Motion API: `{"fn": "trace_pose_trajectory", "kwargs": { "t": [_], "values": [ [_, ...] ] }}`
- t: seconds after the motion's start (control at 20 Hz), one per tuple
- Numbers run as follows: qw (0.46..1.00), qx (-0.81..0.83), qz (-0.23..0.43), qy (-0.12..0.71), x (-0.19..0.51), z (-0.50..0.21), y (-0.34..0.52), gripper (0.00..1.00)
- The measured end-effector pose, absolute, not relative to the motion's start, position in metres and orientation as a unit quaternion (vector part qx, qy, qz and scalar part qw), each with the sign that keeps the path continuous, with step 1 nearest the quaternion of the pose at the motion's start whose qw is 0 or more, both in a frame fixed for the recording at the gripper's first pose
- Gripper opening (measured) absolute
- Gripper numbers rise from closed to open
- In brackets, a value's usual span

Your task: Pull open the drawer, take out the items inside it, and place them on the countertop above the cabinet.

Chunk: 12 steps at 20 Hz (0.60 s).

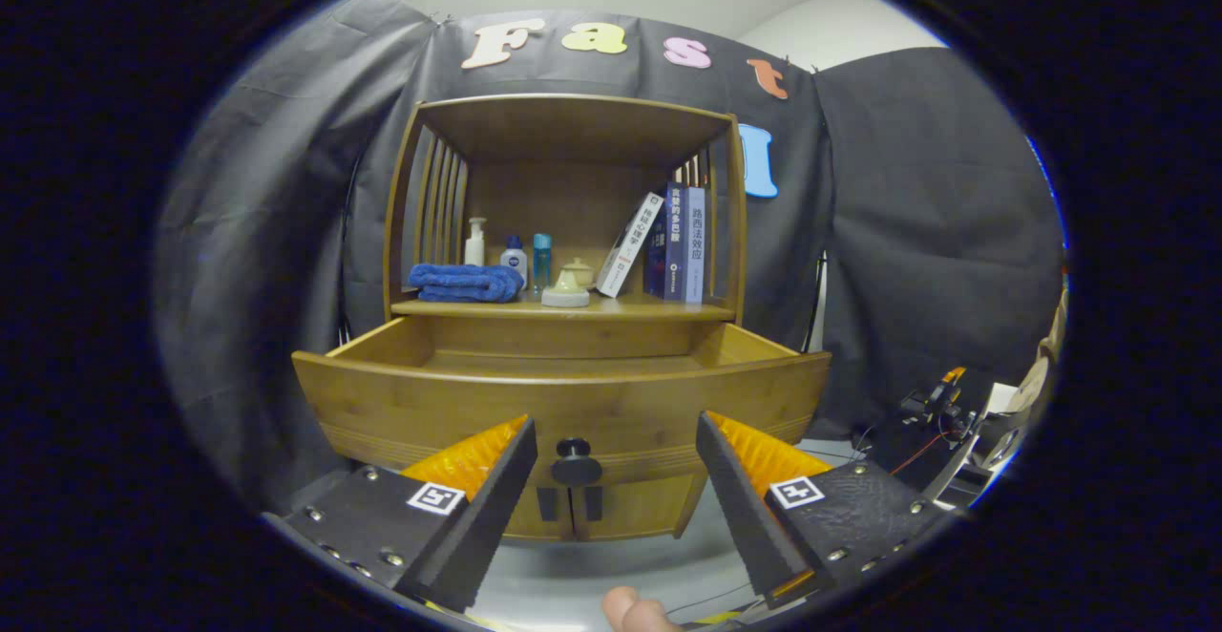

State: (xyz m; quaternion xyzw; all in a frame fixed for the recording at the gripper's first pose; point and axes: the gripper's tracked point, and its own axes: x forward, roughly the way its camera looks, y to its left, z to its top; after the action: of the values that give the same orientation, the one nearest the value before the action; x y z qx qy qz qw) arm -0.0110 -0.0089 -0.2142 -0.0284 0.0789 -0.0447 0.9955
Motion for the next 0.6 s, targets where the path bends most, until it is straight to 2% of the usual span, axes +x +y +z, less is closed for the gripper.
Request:
{"fn": "trace_pose_trajectory", "kwargs": {
  "t": [0.2,0.6],
  "values": [
    [0.994,0.005,-0.024,0.105,-0.003,-0.232,0.003,1.00],
    [0.991,-0.015,-0.033,0.131,0.046,-0.263,-0.012,1.00]
  ]
}}
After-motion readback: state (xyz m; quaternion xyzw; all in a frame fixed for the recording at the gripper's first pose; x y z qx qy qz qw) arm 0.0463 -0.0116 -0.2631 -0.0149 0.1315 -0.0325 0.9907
